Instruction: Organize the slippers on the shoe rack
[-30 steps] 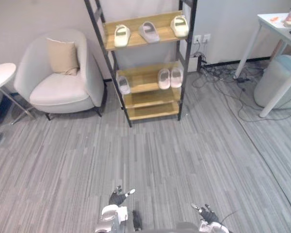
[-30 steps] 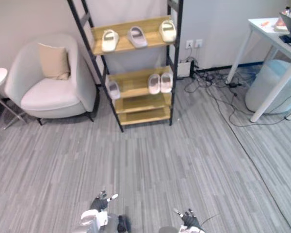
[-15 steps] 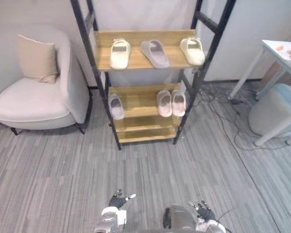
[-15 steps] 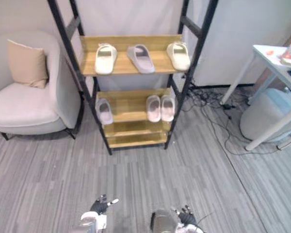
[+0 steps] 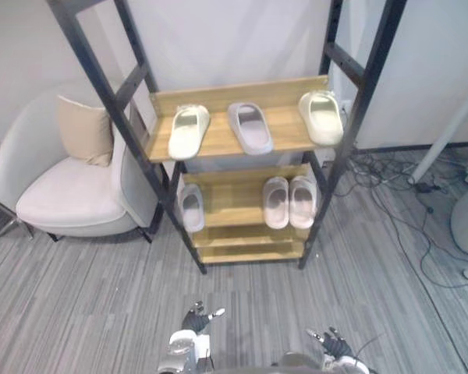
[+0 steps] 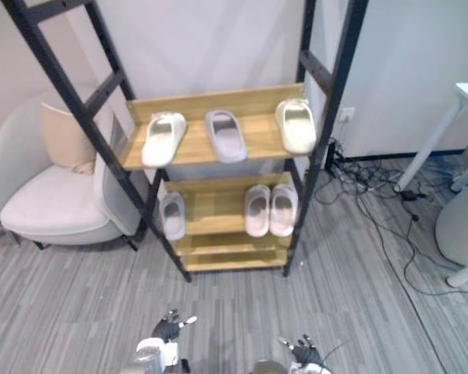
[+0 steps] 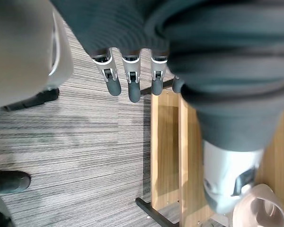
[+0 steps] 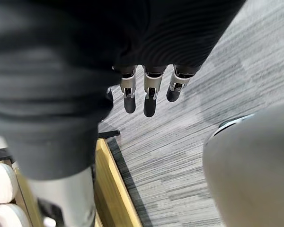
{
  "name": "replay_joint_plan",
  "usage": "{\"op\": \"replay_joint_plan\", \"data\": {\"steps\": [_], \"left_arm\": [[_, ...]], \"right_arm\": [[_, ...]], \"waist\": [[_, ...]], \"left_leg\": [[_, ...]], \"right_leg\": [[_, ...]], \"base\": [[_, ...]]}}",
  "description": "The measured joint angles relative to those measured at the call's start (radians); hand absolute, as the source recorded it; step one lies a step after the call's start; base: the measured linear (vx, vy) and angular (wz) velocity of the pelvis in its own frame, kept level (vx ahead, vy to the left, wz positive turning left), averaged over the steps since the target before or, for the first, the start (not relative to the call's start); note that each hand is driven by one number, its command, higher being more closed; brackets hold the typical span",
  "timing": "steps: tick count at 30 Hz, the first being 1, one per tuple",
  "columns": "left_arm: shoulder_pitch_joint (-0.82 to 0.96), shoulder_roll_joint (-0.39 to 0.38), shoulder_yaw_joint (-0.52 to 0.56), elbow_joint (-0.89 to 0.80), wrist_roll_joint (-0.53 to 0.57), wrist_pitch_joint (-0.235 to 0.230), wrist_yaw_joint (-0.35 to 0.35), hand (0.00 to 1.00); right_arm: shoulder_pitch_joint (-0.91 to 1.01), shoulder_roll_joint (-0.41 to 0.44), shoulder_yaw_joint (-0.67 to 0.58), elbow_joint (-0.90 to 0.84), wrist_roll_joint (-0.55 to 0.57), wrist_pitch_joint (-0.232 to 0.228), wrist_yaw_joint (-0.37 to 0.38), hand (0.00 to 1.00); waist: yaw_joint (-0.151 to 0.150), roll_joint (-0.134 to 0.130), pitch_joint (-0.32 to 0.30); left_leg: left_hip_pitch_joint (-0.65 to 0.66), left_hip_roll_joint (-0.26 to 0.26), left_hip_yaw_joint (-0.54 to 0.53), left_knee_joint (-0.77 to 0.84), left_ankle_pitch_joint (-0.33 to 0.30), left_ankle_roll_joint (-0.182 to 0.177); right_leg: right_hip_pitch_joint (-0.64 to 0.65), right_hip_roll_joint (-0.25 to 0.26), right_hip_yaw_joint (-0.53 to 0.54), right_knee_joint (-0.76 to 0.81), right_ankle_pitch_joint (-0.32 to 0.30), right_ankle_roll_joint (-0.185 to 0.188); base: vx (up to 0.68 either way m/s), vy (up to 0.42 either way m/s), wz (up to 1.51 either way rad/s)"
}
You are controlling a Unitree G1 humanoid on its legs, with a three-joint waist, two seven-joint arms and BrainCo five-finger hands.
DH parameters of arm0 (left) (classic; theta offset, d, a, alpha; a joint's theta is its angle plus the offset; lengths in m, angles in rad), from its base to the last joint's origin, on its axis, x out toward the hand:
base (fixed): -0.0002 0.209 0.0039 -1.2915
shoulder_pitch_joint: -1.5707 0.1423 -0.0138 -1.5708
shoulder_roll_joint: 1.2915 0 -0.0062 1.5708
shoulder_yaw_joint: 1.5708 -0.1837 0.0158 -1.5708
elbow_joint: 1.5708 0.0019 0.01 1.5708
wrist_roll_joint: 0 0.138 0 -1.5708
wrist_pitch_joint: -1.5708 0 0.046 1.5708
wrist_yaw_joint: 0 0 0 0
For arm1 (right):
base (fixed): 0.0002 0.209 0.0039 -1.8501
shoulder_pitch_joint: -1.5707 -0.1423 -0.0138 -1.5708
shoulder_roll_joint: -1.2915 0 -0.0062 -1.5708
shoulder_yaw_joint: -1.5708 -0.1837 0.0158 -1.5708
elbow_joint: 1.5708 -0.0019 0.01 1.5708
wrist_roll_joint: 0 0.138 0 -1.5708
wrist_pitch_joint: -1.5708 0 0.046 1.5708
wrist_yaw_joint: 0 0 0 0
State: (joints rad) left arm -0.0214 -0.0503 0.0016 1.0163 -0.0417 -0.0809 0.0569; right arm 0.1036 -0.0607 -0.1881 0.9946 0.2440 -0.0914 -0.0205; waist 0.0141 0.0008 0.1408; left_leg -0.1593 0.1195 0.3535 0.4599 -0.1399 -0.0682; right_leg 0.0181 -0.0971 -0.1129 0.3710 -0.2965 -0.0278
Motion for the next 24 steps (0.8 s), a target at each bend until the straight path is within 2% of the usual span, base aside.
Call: {"op": "replay_joint_plan", "data": {"steps": [1,2,3,4,5,6,7,9,10,12,15,16,17,18,19,22,24], "left_arm": [[0.003,0.000,-0.007,0.003,0.000,0.000,-0.001,0.00],[0.007,0.002,-0.020,0.014,0.001,0.001,-0.001,0.00],[0.003,0.012,-0.021,0.026,0.001,0.004,0.000,0.00],[0.002,0.017,-0.022,0.022,0.001,0.002,0.000,0.00],[0.002,0.017,-0.022,0.022,0.002,0.001,0.000,0.00],[0.003,0.017,-0.023,0.029,0.004,0.002,-0.001,0.00],[0.004,0.017,-0.022,0.034,0.012,0.002,-0.001,0.00],[0.006,0.026,-0.022,0.037,0.021,0.008,-0.001,0.00],[0.006,0.030,-0.021,0.037,0.020,0.008,-0.001,0.00],[0.008,0.037,-0.020,0.038,0.020,0.007,-0.001,0.00],[0.013,0.036,-0.007,0.039,0.020,0.008,0.000,0.00],[0.014,0.036,0.003,0.041,0.020,0.007,0.000,0.00],[0.014,0.039,0.012,0.049,0.020,0.007,0.000,0.00],[0.009,0.043,0.015,0.069,0.020,0.007,0.001,0.00],[0.003,0.031,0.022,0.091,0.020,0.008,-0.001,0.00],[0.004,0.003,0.022,0.123,0.022,0.007,-0.011,0.00],[0.002,0.005,0.021,0.132,0.022,0.006,-0.013,0.00]], "right_arm": [[0.002,-0.002,-0.005,0.000,-0.001,0.000,0.000,0.00],[0.002,-0.005,-0.008,0.006,-0.001,0.002,-0.001,0.00],[0.002,0.008,-0.001,0.003,-0.006,0.005,0.000,0.00],[0.005,0.018,0.000,0.004,-0.006,0.006,0.000,0.00],[0.013,0.019,0.010,0.002,-0.007,0.006,0.001,0.00],[0.018,0.024,0.022,0.001,-0.009,0.006,0.000,0.00],[0.025,0.028,0.031,-0.004,-0.009,0.003,0.003,0.00],[0.026,0.026,0.030,-0.003,-0.011,0.002,0.003,0.00],[0.026,0.025,0.030,-0.003,-0.011,0.002,0.003,0.00],[0.025,0.026,0.015,-0.002,-0.011,0.002,0.004,0.00],[0.020,0.025,-0.016,0.001,-0.011,0.001,0.003,0.00],[0.019,0.024,-0.016,0.002,-0.011,0.001,0.003,0.00],[0.020,0.028,-0.015,0.006,-0.012,0.002,0.003,0.00],[0.025,0.033,-0.020,0.016,-0.010,0.002,0.005,0.00],[0.015,0.023,-0.046,0.039,-0.011,0.002,0.003,0.00],[0.006,-0.023,-0.062,0.074,-0.014,0.003,0.004,0.00],[0.003,-0.030,-0.093,0.094,-0.014,0.004,0.002,0.00]], "waist": [[0.000,0.009,-0.006],[0.000,0.017,-0.017],[-0.003,-0.018,-0.027],[0.000,-0.041,-0.030],[0.015,-0.053,-0.033],[0.019,-0.061,-0.036],[0.020,-0.067,-0.038],[0.019,-0.064,-0.041],[0.019,-0.064,-0.043],[0.018,-0.060,-0.045],[0.018,-0.036,-0.054],[0.018,-0.034,-0.055],[0.018,-0.043,-0.058],[0.016,-0.068,-0.063],[0.013,-0.031,-0.066],[0.012,0.032,-0.089],[0.010,0.035,-0.089]], "left_leg": [[0.006,-0.022,-0.008,-0.111,0.071,0.009],[0.020,-0.040,-0.012,-0.177,0.074,0.076],[0.028,-0.074,-0.012,-0.186,0.068,0.086],[0.041,-0.096,-0.006,-0.198,0.046,0.092],[0.062,-0.121,-0.003,-0.205,0.025,0.096],[0.087,-0.144,-0.004,-0.215,0.007,0.101],[0.117,-0.162,-0.011,-0.221,-0.009,0.107],[0.172,-0.179,-0.039,-0.229,-0.042,0.102],[0.183,-0.179,-0.053,-0.235,-0.046,0.100],[0.206,-0.163,-0.092,-0.246,-0.053,0.090],[0.229,-0.111,-0.130,-0.250,-0.059,0.058],[0.234,-0.095,-0.138,-0.250,-0.059,0.042],[0.239,-0.091,-0.147,-0.251,-0.058,0.028],[0.256,-0.097,-0.162,-0.259,-0.069,0.005],[0.275,-0.070,-0.174,-0.283,-0.061,-0.017],[0.305,-0.021,-0.174,-0.353,-0.021,-0.039],[0.319,-0.019,-0.179,-0.371,0.014,-0.032]], "right_leg": [[0.001,0.009,0.000,0.004,-0.013,0.014],[0.001,0.017,0.000,0.021,-0.039,0.031],[0.004,-0.016,0.007,0.037,-0.062,0.051],[0.006,-0.036,0.014,0.049,-0.076,0.065],[0.007,-0.057,0.035,0.111,-0.085,0.080],[-0.027,-0.077,0.063,0.217,-0.082,0.089],[-0.075,-0.094,0.093,0.351,-0.063,0.116],[-0.140,-0.096,0.144,0.530,-0.061,0.140],[-0.156,-0.093,0.148,0.551,-0.068,0.147],[-0.194,-0.094,0.146,0.492,-0.073,0.140],[-0.227,-0.085,0.151,0.308,-0.058,0.120],[-0.224,-0.072,0.158,0.213,-0.027,0.113],[-0.207,-0.071,0.169,0.105,0.048,0.110],[-0.186,-0.077,0.182,0.033,0.115,0.146],[-0.166,-0.048,0.169,0.025,0.124,0.127],[-0.139,0.010,0.166,-0.031,0.132,0.113],[-0.118,0.018,0.164,-0.059,0.139,0.103]], "base": [[0.35,0.177,0.14],[0.38,0.162,0.32],[0.31,0.128,0.25],[0.31,0.100,0.11],[0.28,0.132,-0.05],[0.28,0.145,0.06],[0.21,0.127,0.19],[0.27,0.096,0.38],[0.27,0.063,0.54],[0.22,-0.023,0.60],[0.28,-0.140,0.38],[0.27,-0.219,0.20],[0.25,-0.259,0.25],[0.25,-0.286,0.21],[0.25,-0.284,0.11],[0.20,-0.225,-0.14],[0.08,-0.156,-0.03]]}}
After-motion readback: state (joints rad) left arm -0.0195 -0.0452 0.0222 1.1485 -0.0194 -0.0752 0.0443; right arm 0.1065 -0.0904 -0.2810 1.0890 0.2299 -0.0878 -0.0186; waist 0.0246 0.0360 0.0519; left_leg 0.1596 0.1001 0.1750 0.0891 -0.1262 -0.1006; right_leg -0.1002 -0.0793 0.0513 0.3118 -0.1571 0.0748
